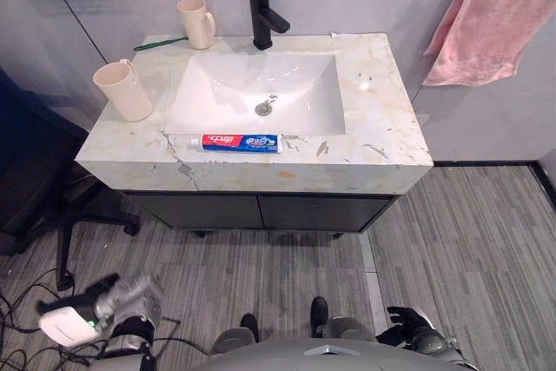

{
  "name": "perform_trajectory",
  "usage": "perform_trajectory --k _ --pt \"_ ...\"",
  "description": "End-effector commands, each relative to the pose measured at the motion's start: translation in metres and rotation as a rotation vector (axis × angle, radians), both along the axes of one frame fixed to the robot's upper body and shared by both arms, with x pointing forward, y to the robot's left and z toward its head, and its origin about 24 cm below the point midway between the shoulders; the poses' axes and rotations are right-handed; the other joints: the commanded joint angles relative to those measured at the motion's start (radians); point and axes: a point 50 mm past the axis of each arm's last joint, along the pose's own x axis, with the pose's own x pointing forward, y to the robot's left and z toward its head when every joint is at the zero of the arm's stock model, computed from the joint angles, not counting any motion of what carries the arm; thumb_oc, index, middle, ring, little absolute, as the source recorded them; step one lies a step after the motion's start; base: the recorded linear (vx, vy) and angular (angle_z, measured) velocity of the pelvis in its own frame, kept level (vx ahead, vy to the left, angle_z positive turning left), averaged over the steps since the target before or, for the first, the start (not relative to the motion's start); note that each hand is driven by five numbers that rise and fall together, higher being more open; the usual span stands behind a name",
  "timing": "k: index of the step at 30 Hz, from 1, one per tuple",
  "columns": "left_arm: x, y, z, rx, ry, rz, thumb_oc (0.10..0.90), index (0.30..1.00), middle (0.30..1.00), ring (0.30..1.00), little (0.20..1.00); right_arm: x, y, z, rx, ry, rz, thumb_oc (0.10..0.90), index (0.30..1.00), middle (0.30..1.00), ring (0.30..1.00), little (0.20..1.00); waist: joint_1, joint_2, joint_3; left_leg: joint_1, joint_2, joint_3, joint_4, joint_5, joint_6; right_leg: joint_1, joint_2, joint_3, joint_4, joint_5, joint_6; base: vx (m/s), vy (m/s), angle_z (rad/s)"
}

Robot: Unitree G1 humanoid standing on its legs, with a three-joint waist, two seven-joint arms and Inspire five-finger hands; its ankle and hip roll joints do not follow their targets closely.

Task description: Organize the bathroom.

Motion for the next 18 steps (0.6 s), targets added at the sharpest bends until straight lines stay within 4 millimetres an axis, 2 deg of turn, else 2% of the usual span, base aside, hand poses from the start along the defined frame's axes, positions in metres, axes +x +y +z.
perform_trajectory --k 1,3,4,5,6,8,9,12,13,14,15,17,18 --pt "0.009 0.055 0.102 0.59 -0.118 0.126 0.8 0.9 0.9 0.9 0.9 -0.003 -0.001 0.001 -0.016 0.0 0.043 0.8 0.9 0.9 0.9 0.9 0.005 -0.021 -0.025 -0.045 0.028 -0.001 0.1 -0.068 0.008 -0.007 -0.055 0.023 0.044 -0.135 0.067 0.06 -0.042 0.05" --pt "0.025 0.057 0.165 0.803 -0.239 0.038 0.8 0.9 0.9 0.9 0.9 -0.004 0.001 0.0 -0.009 0.007 0.045 0.8 0.9 0.9 0.9 0.9 0.011 -0.02 -0.039 -0.034 0.033 0.005 0.087 -0.068 0.006 0.0 -0.054 0.014 0.041 -0.14 0.066 0.05 -0.046 0.03" --pt "0.03 0.055 0.192 0.883 -0.281 -0.02 0.8 0.9 0.9 0.9 0.9 -0.005 0.001 -0.001 -0.008 0.011 0.047 0.8 0.9 0.9 0.9 0.9 0.014 -0.019 -0.044 -0.031 0.033 0.008 0.083 -0.068 0.005 0.002 -0.053 0.012 0.04 -0.142 0.066 0.03 -0.049 0.13" --pt "0.034 0.047 0.226 1.027 -0.338 -0.113 0.8 0.9 0.9 0.9 0.9 -0.005 0.001 -0.001 -0.008 0.015 0.048 0.8 0.9 0.9 0.9 0.9 0.018 -0.018 -0.05 -0.028 0.035 0.012 0.079 -0.07 0.004 0.005 -0.052 0.008 0.038 -0.144 0.065 0.02 -0.036 0.18" --pt "0.034 0.045 0.237 1.049 -0.349 -0.129 0.8 0.9 0.9 0.9 0.9 -0.006 0.001 -0.001 -0.008 0.017 0.048 0.8 0.9 0.9 0.9 0.9 0.019 -0.017 -0.051 -0.027 0.035 0.012 0.079 -0.07 0.004 0.006 -0.051 0.007 0.038 -0.145 0.065 0.01 -0.041 0.2" --pt "0.035 0.028 0.274 1.196 -0.386 -0.303 0.8 0.9 0.9 0.9 0.9 -0.008 0.001 -0.002 -0.005 0.025 0.046 0.8 0.9 0.9 0.9 0.9 0.026 -0.016 -0.057 -0.023 0.036 0.016 0.079 -0.073 0.002 0.014 -0.048 0.004 0.035 -0.15 0.064 0.01 -0.039 0.1" --pt "0.035 0.025 0.282 1.217 -0.384 -0.344 0.8 0.9 0.9 0.9 0.9 -0.008 0.001 -0.002 -0.006 0.028 0.044 0.8 0.9 0.9 0.9 0.9 0.028 -0.014 -0.058 -0.022 0.036 0.016 0.078 -0.073 0.002 0.016 -0.048 0.003 0.033 -0.15 0.064 0.02 -0.035 0.04" --pt "0.043 0.004 0.306 1.302 -0.356 -0.647 0.8 0.9 0.9 0.9 0.9 -0.009 0.001 -0.003 -0.006 0.044 0.045 0.8 0.9 0.9 0.9 0.9 0.033 -0.009 -0.06 -0.015 0.037 0.023 0.074 -0.074 0.001 0.024 -0.045 0.005 0.03 -0.153 0.065 0.0 0.0 0.0" --pt "0.053 -0.014 0.32 1.312 -0.319 -0.934 0.8 0.9 0.9 0.9 0.9 -0.009 -0.002 -0.002 -0.012 0.049 0.043 0.8 0.9 0.9 0.9 0.9 0.033 0.001 -0.058 -0.013 0.04 0.029 0.074 -0.072 0.0 0.028 -0.044 0.008 0.028 -0.153 0.068 -0.03 -0.015 0.03" --pt "0.059 -0.022 0.327 1.292 -0.284 -1.092 0.8 0.9 0.9 0.9 0.9 -0.007 -0.004 -0.002 -0.015 0.051 0.042 0.8 0.9 0.9 0.9 0.9 0.035 0.007 -0.056 -0.014 0.041 0.032 0.074 -0.07 -0.002 0.029 -0.043 0.01 0.025 -0.153 0.069 -0.03 -0.008 0.04" --pt "0.06 -0.023 0.327 1.285 -0.275 -1.108 0.8 0.9 0.9 0.9 0.9 -0.007 -0.004 -0.002 -0.014 0.05 0.041 0.8 0.9 0.9 0.9 0.9 0.037 0.007 -0.055 -0.014 0.041 0.032 0.075 -0.071 -0.002 0.029 -0.043 0.011 0.025 -0.153 0.069 0.0 0.0 0.0" --pt "0.069 -0.035 0.332 1.239 -0.227 -1.323 0.8 0.9 0.9 0.9 0.9 -0.003 -0.008 0.0 -0.022 0.05 0.046 0.8 0.9 0.9 0.9 0.9 0.037 0.019 -0.05 -0.018 0.042 0.034 0.077 -0.067 -0.005 0.028 -0.043 0.014 0.025 -0.152 0.073 -0.05 0.008 -0.02" --pt "0.077 -0.043 0.336 1.181 -0.16 -1.493 0.8 0.9 0.9 0.9 0.9 0.001 -0.011 0.002 -0.027 0.046 0.048 0.8 0.9 0.9 0.9 0.9 0.038 0.027 -0.044 -0.021 0.044 0.038 0.082 -0.065 -0.006 0.026 -0.042 0.017 0.027 -0.151 0.075 -0.1 0.023 -0.02"
